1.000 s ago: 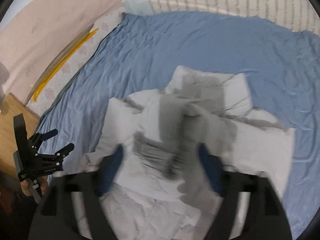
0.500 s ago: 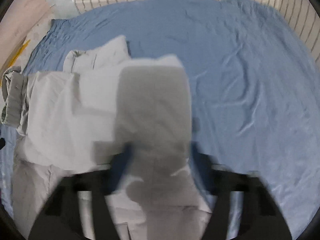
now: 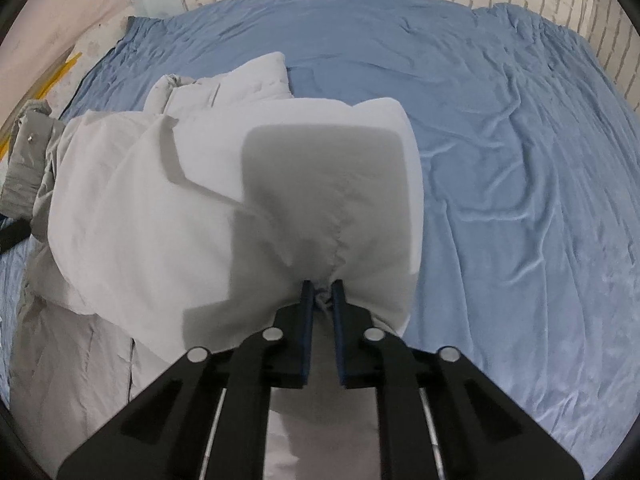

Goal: Fold large clothes

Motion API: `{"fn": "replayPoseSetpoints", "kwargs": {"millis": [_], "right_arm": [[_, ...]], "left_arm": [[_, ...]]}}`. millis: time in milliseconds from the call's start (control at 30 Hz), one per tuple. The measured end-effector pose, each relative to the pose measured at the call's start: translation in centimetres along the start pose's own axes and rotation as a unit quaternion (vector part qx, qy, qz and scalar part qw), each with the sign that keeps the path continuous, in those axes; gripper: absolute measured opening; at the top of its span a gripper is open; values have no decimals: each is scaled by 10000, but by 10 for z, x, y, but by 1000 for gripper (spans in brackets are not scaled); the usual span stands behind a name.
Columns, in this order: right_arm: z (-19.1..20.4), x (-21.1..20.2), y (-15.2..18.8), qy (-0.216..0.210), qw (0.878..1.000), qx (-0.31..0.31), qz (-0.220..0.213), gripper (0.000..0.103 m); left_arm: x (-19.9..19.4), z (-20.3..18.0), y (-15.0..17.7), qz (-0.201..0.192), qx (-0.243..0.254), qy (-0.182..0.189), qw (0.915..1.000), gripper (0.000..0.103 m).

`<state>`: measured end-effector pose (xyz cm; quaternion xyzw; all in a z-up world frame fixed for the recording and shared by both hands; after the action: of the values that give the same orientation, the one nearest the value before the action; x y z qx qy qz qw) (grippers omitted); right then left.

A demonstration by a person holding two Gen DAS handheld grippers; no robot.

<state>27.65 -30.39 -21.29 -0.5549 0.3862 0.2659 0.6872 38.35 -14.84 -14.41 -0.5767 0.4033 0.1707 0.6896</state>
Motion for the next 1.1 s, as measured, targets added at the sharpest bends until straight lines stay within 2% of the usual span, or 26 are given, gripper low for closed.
{"fn": "replayPoseSetpoints", "kwargs": {"millis": [67, 100, 133, 167, 200, 233, 333, 400, 500, 600, 667, 700, 733, 767, 833, 867, 933, 1000, 1100], "right_arm": [[-4, -2, 1, -56, 9999, 146, -24, 14], [-7, -3, 2, -104, 9996, 273, -19, 18], [-9, -3, 1, -142, 9992, 363, -20, 32], [-13, -5, 1, -172, 9986, 499, -48, 42], [-16, -8, 0, -167, 9980, 593, -106, 59], [-18, -12, -2, -172, 9976, 641, -188, 63], [-18, -26, -6, -184, 9967, 699, -372, 65], [-15, -34, -10, -169, 9961, 714, -487, 70], [-11, -45, -14, -134, 9960, 609, -639, 73], [-9, -45, -13, -82, 9960, 643, -623, 75], [-10, -42, -9, -115, 9957, 763, -522, 75], [-9, -41, -7, -142, 9957, 778, -489, 75], [-9, -42, -4, -151, 9960, 755, -462, 75], [-8, -42, -1, -116, 9967, 677, -427, 75], [-8, -44, 5, 6, 9978, 538, -393, 75], [-9, -45, 7, 23, 9978, 529, -391, 75], [-11, -47, 8, 26, 9974, 585, -413, 76], [-11, -49, 7, 33, 9968, 639, -476, 79], [-3, -47, 0, 167, 9964, 582, -600, 81]], "left_arm": [[7, 11, -6, 54, -181, -28, 9998, 72], [11, 13, -9, 157, -289, 91, 9994, 43], [14, 20, -8, 279, -449, 185, 9984, 28], [17, 29, -4, 381, -565, 170, 9975, 28], [17, 33, 0, 397, -607, 208, 9971, 22], [14, 42, 4, 416, -725, 265, 9961, 18], [-9, 71, 11, 288, -1281, 630, 9893, 14], [-31, 87, 17, 113, -1327, 644, 9890, 13], [-43, 106, 40, 262, -1391, 656, 9878, 13], [-12, 125, 75, 746, -1457, 383, 9858, 16], [8, 145, 96, 979, -1965, 603, 9737, 18], [9, 151, 100, 956, -2110, 695, 9703, 21], [7, 154, 100, 890, -2173, 780, 9689, 23], [3, 153, 98, 839, -2086, 784, 9712, 25], [-8, 151, 94, 765, -1735, 509, 9805, 41], [-17, 149, 90, 667, -1430, 194, 9873, 48], [-36, 150, 81, 465, -1101, -133, 9927, 79], [-55, 153, 71, 233, -918, -360, 9949, 86], [-65, 142, 55, 79, -757, -425, 9962, 91]]}}
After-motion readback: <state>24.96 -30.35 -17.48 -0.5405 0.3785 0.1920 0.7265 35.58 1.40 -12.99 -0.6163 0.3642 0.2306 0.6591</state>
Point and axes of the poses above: each gripper's, at about its wrist camera, not at the fingertips, and x roughly the way its jaws point, z to its left, y to its underside, the point moved 3 cm from there along x, roughly the way its jaws point, and after that the axes turned 9 degrees about -z, right-handed, at the moved point
